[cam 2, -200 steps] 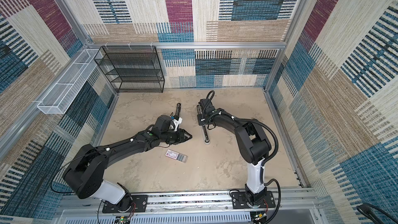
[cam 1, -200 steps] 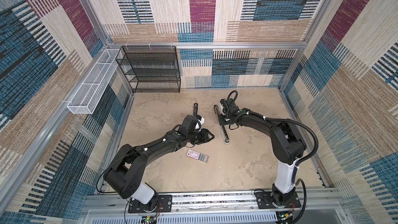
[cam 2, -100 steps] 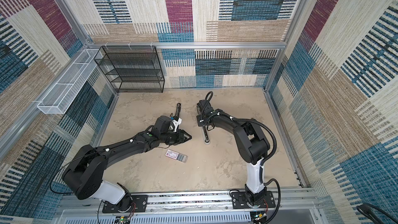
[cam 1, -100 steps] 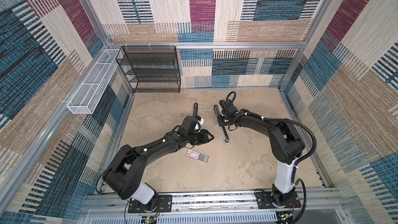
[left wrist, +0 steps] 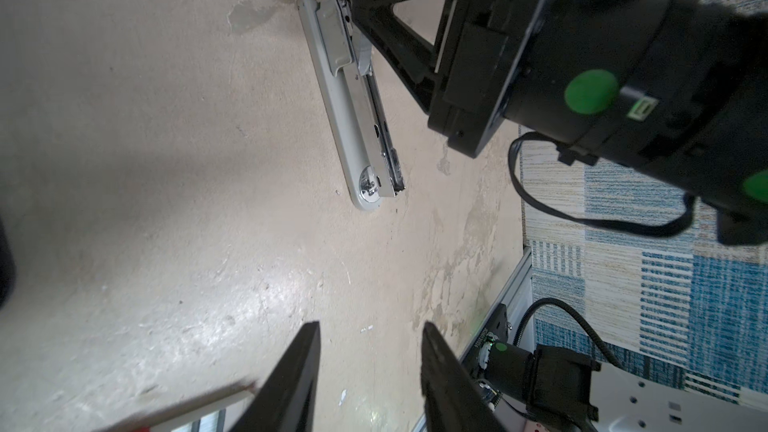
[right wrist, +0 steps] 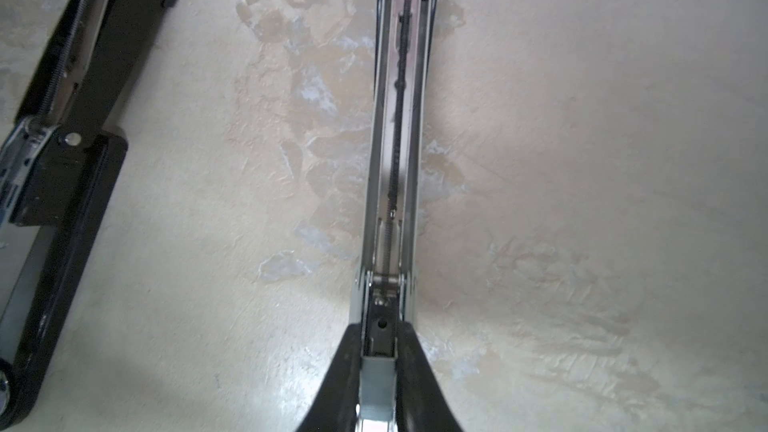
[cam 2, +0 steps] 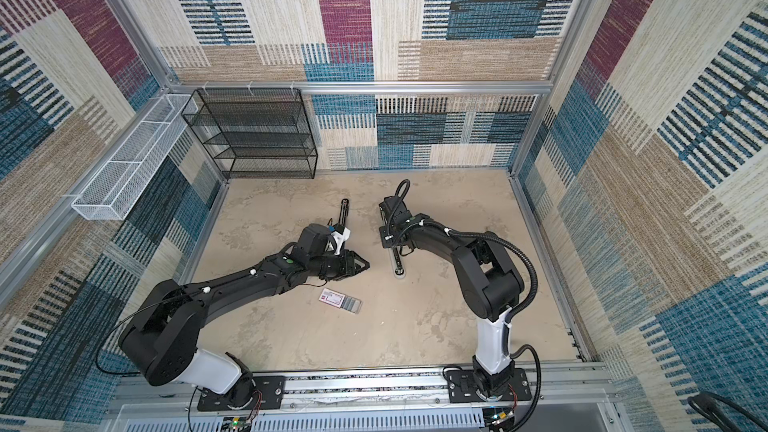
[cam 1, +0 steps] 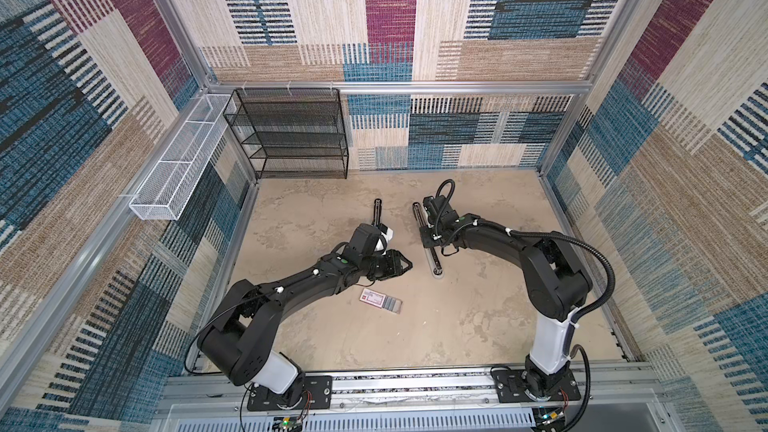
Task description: Load the staples into the stapler
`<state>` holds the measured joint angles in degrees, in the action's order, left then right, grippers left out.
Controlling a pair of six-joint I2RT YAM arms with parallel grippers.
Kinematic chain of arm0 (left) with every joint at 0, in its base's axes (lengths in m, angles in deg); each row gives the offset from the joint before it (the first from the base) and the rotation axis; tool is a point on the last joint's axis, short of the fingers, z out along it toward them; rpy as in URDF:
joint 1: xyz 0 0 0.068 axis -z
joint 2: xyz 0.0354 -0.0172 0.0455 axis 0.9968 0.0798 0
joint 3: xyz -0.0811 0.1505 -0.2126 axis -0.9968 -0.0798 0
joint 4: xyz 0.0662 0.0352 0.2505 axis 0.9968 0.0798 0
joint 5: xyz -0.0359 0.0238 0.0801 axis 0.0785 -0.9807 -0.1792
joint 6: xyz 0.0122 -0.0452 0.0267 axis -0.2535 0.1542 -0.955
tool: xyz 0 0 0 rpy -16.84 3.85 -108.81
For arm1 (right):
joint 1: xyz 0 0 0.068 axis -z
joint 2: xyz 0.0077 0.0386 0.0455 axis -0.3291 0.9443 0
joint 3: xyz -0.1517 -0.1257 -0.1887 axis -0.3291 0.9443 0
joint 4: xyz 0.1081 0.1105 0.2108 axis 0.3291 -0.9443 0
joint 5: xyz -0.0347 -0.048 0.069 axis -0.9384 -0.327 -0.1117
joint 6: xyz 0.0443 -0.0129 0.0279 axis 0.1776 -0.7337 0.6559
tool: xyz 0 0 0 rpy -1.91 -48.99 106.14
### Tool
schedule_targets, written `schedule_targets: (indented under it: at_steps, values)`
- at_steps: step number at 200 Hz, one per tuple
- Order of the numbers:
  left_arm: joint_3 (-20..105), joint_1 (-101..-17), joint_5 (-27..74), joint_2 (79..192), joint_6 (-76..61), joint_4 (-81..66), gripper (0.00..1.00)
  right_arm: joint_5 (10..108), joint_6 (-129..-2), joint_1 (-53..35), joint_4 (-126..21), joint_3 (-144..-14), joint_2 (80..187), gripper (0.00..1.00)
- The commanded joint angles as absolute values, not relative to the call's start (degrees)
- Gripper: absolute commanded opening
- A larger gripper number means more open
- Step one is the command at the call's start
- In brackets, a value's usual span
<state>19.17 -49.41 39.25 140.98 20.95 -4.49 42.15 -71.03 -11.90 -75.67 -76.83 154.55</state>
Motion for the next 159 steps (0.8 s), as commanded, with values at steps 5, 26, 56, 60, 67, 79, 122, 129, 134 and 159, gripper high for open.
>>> schedule_targets:
  at_steps: [5, 26, 56, 60, 67, 79, 122, 129, 134, 159]
  values:
    - [19.1, -49.5, 38.4, 141.0, 21.4, -6.0, 0.44, 42.0, -70.2, -12.3, -76.3, -76.3, 153.6, 0.21]
    - [19.0, -49.5, 38.4, 141.1, 21.5, -6.1, 0.44, 41.9, -70.1, -12.5, -76.3, -75.8, 153.1, 0.21]
    - [19.0, -49.5, 38.3, 141.0, 21.5, -6.2, 0.44, 42.3, -69.8, -12.7, -76.3, -75.0, 152.8, 0.22]
    - [19.0, -49.5, 38.3, 140.9, 21.5, -6.1, 0.44, 42.3, -69.8, -12.7, -76.3, -74.9, 152.8, 0.22]
    - [18.9, -49.5, 38.4, 140.9, 21.5, -6.1, 0.44, 42.2, -69.7, -12.7, -76.4, -74.7, 152.6, 0.23]
    - [18.8, -49.5, 38.4, 140.9, 21.5, -6.2, 0.44, 42.5, -69.7, -12.7, -76.2, -74.3, 152.2, 0.23]
    - [19.0, -49.5, 38.7, 141.0, 21.6, -6.4, 0.44, 42.4, -69.4, -12.8, -76.6, -74.5, 151.1, 0.30]
    - [19.0, -49.5, 38.6, 141.0, 21.6, -6.4, 0.44, 42.3, -69.3, -12.8, -76.6, -74.6, 150.8, 0.33]
    - [19.0, -49.5, 38.6, 140.9, 21.6, -6.3, 0.44, 42.1, -69.3, -12.8, -76.6, -74.7, 150.5, 0.34]
    - [19.1, -49.5, 38.8, 141.0, 21.7, -6.3, 0.44, 42.1, -69.9, -12.8, -76.4, -76.2, 150.4, 0.34]
